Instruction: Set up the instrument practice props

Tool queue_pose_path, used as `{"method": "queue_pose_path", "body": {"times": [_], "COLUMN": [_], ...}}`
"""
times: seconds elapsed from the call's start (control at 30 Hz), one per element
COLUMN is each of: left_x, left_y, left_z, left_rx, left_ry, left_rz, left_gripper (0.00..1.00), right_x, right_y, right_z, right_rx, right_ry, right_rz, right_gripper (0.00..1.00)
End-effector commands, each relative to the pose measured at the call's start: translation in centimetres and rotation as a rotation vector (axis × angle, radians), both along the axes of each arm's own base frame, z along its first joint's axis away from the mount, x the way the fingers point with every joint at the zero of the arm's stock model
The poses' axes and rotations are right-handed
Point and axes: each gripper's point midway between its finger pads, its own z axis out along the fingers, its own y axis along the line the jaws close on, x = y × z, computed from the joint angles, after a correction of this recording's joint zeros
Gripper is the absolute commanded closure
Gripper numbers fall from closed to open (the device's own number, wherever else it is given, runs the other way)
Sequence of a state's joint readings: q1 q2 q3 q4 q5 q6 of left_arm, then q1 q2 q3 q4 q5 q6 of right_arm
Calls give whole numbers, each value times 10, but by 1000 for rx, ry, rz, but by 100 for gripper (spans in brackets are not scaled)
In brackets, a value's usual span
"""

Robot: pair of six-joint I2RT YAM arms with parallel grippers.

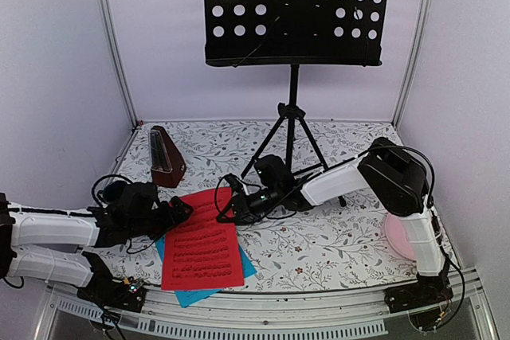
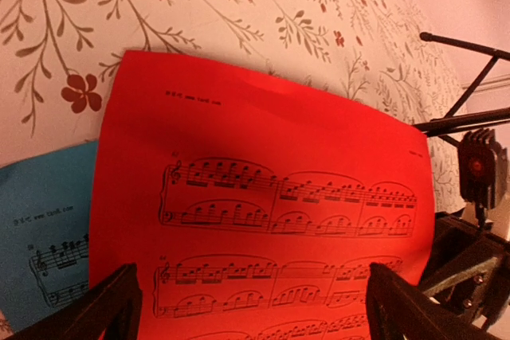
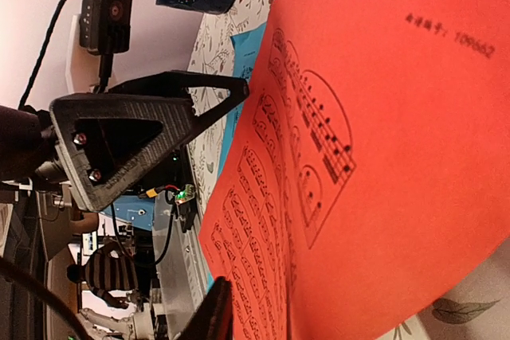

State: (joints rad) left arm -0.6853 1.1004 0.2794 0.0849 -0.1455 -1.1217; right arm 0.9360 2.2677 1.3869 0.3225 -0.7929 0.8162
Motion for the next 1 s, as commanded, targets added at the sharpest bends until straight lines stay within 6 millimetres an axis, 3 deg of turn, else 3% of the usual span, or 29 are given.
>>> {"method": "queue_pose_path", "body": {"times": [0.0,0.13,0.27,0.5,0.7,0.83,0.97], "left_x": [2,5,8,-2,-29,-57,-71], "left_y": [-6,-6,-8,-10,-28,-50,-58], "left_z": [19,40,75,162,220,245,262], "left_rx": [-8,-13,17,117,95,17,-40], "left_ry": [-81,-159,-278,-569,-811,-930,-1009], "left_rz": [-46,-64,-126,-320,-521,-710,-776], "left_gripper": [2,1,1,1,1,1,1], "right_x": [2,2,0,-14,-30,-43,-49], "right_y": [5,3,-3,-25,-51,-74,-97], "right_z": [2,24,61,141,186,222,255], "right_rx": [7,37,94,185,209,268,304], "right_ry": [-50,-105,-198,-464,-668,-767,-857], "right_rz": [4,6,13,74,138,190,204], "right_gripper": [82,100,100,100,100,100,100]}}
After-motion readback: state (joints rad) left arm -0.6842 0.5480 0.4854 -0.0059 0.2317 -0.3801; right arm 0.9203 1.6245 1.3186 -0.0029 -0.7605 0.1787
